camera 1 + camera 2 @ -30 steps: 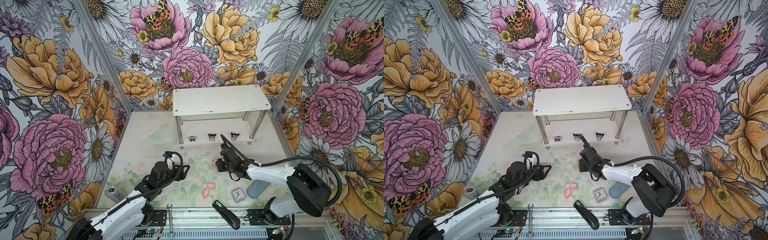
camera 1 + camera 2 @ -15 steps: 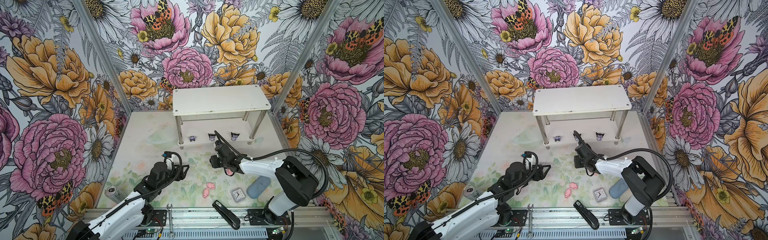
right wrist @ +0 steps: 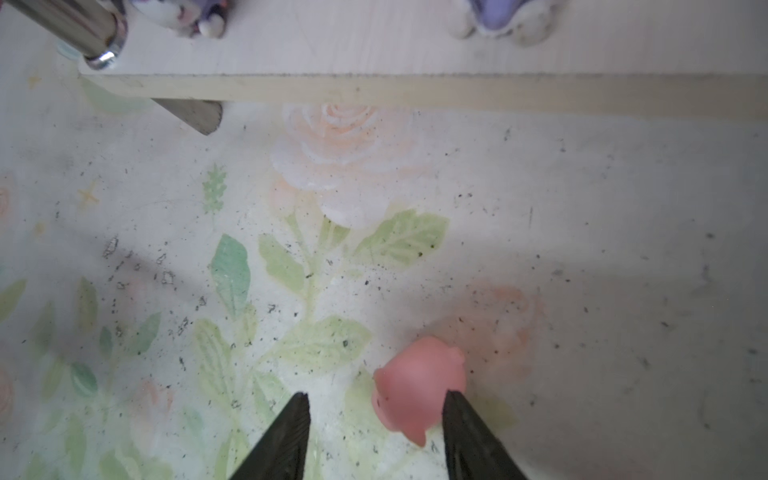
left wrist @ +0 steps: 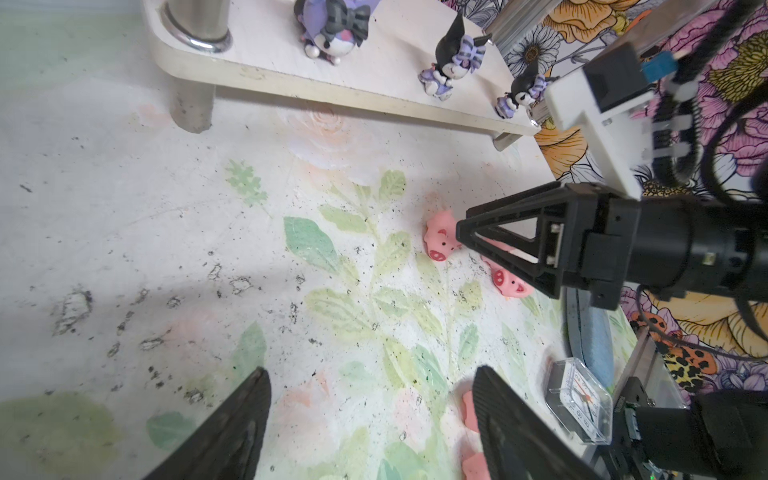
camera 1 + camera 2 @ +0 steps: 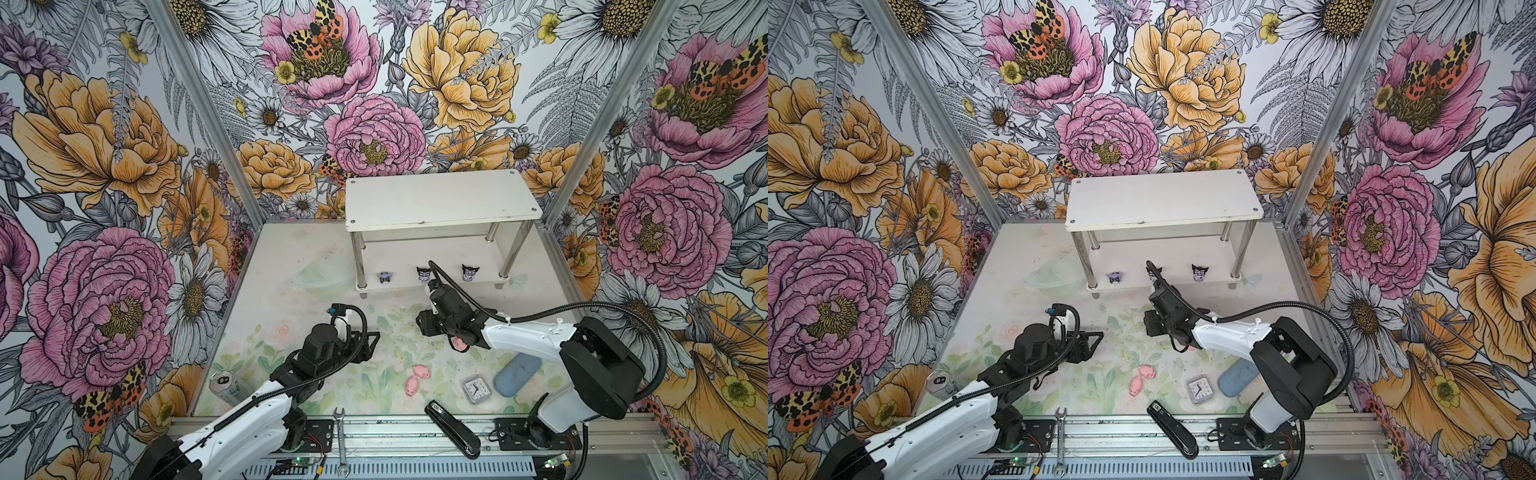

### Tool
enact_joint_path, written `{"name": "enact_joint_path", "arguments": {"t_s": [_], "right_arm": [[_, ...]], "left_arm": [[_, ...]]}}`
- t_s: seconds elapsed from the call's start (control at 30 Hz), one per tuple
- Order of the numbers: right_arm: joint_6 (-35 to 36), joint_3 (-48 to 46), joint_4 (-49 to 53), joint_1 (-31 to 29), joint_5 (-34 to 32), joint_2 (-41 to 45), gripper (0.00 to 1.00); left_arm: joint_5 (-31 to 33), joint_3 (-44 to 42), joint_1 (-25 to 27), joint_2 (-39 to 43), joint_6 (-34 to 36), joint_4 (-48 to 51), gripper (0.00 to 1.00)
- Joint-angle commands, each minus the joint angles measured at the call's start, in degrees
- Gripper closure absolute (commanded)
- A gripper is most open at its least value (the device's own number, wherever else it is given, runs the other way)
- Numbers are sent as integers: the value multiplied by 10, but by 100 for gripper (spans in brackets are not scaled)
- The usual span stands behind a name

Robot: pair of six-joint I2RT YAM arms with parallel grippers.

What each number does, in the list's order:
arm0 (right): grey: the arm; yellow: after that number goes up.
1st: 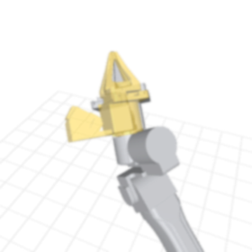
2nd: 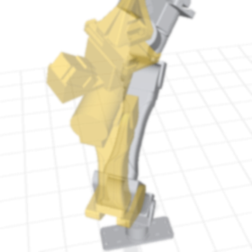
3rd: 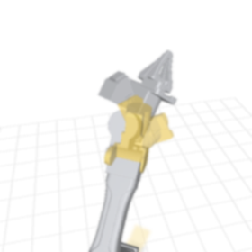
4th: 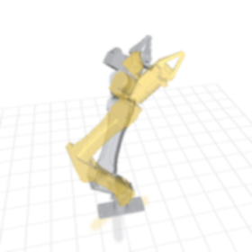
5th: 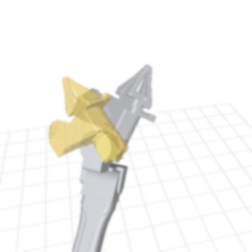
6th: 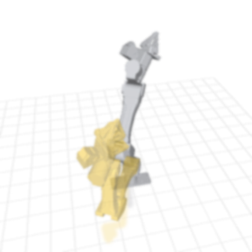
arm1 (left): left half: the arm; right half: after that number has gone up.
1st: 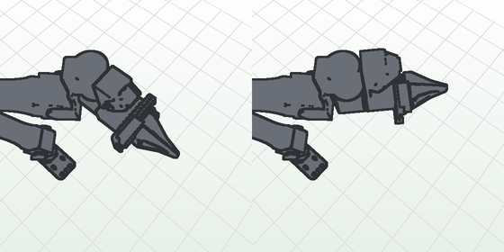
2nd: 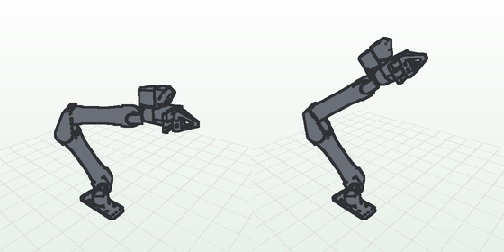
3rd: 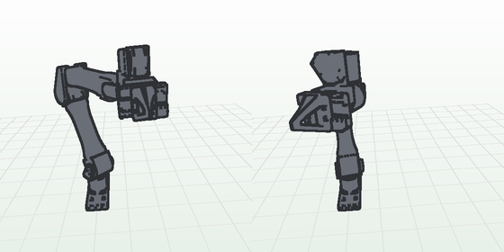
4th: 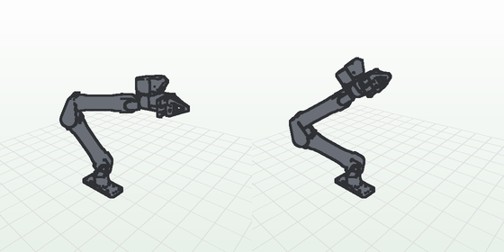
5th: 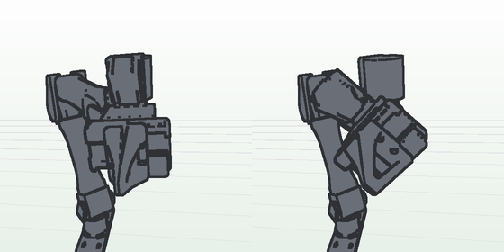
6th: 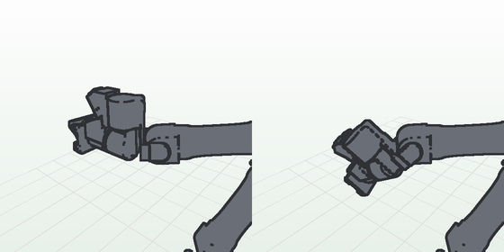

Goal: Place and organize the plastic toys onto the shelf
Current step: 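Lower the right gripper and close it on the pink pig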

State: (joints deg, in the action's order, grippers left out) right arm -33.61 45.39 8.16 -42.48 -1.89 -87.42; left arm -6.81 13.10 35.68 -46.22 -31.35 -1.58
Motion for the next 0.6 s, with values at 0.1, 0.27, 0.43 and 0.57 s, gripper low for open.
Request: {"name": "enact_joint_path", "arguments": {"t_s": [0.1,0.27,0.43,0.57], "right_arm": [[-19,-21,21,-2,-31,28,42],[-31,-11,-3,-6,-9,-21,45],[-38,-7,-50,-7,-6,-56,53],[-34,2,-70,-8,0,-78,69]], "left_arm": [[18,25,24,-46,8,-48,21],[22,39,44,-83,9,-59,21],[26,37,51,-87,3,-66,21],[36,32,51,-72,2,-55,21]]}}
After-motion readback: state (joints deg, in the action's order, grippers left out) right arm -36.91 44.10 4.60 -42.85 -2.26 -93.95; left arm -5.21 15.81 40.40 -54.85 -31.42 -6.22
